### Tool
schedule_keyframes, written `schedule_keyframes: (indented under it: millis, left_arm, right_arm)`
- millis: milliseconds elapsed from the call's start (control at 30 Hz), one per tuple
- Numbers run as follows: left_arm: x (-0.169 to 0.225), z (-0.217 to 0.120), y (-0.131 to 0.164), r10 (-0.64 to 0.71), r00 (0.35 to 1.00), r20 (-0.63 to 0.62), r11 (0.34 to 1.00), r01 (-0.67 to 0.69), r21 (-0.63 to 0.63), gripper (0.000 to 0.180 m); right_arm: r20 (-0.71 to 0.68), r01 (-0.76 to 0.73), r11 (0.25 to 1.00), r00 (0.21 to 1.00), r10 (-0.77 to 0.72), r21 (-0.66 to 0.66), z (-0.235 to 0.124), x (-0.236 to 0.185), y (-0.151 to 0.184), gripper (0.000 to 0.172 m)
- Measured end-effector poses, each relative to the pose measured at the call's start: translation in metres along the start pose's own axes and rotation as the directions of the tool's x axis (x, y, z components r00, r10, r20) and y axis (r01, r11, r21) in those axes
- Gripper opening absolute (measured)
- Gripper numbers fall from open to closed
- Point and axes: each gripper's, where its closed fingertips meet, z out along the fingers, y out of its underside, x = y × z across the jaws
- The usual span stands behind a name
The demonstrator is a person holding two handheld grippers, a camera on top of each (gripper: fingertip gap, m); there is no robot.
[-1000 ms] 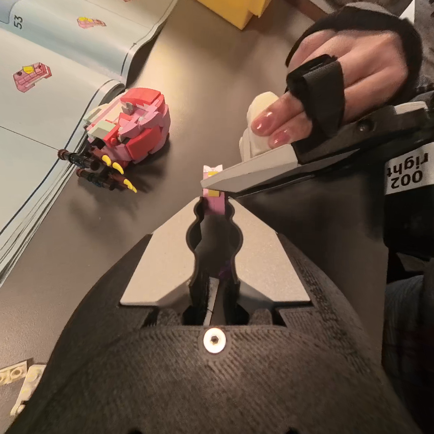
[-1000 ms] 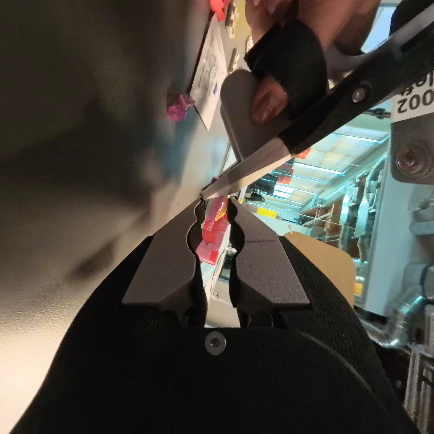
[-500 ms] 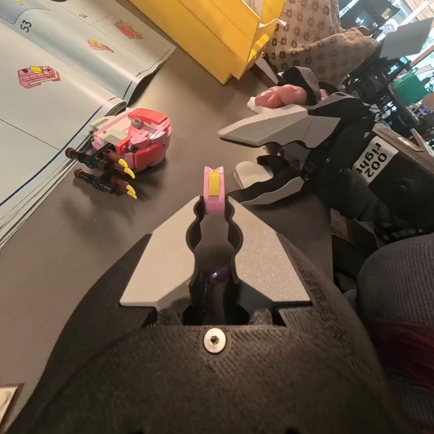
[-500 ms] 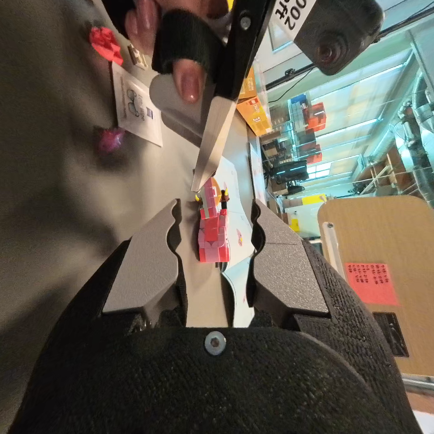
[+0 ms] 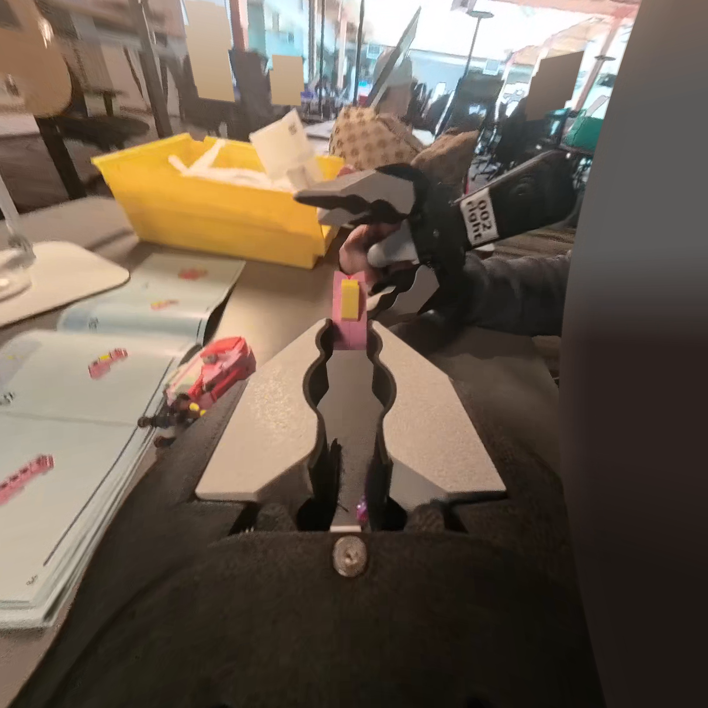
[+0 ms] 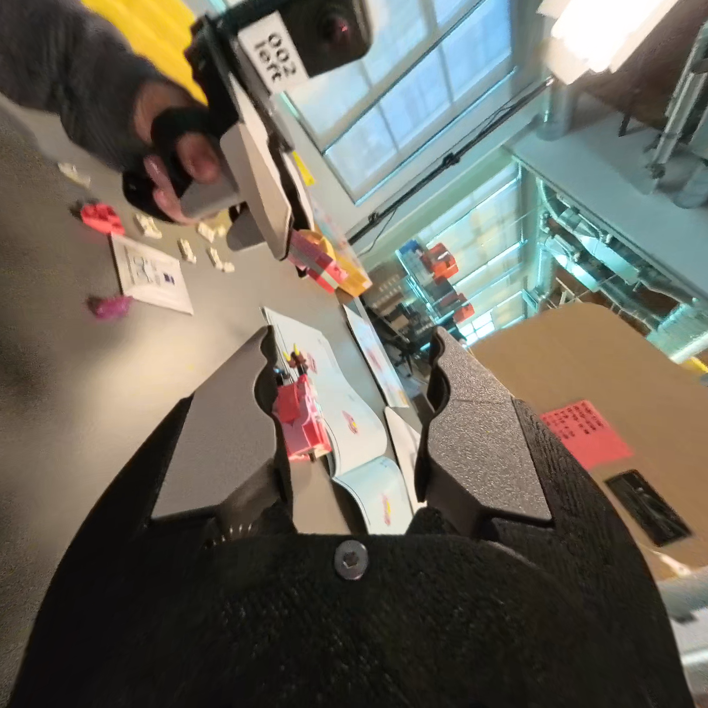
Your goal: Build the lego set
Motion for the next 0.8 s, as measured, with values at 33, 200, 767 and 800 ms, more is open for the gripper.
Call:
schedule_keyframes:
  millis: [33, 200, 767, 800]
  left_arm:
    - [0.002, -0.002, -0.004, 0.012, 1.0, -0.005, 1.0, -0.012, 0.02, 0.016]
    - [0.005, -0.005, -0.007, -0.029, 0.998, -0.048, 0.999, 0.031, 0.039, 0.016]
    - [0.022, 0.003, 0.007, -0.101, 0.979, -0.176, 0.995, 0.098, -0.028, 0.015]
    - [0.022, 0.004, 0.008, -0.116, 0.977, -0.18, 0.993, 0.112, -0.032, 0.016]
  right_arm:
    - [-0.005, -0.046, 0.998, 0.999, 0.046, 0.032, -0.002, 0.003, -0.003, 0.078]
    - [-0.226, -0.276, 0.953, 0.927, 0.299, 0.129, -0.019, 0.052, 0.015, 0.055]
    - [-0.421, -0.223, 0.962, 0.897, 0.138, -0.16, -0.018, 0.065, 0.079, 0.0]
    - [-0.411, -0.21, 0.963, 0.903, 0.125, -0.168, -0.016, 0.063, 0.079, 0.0]
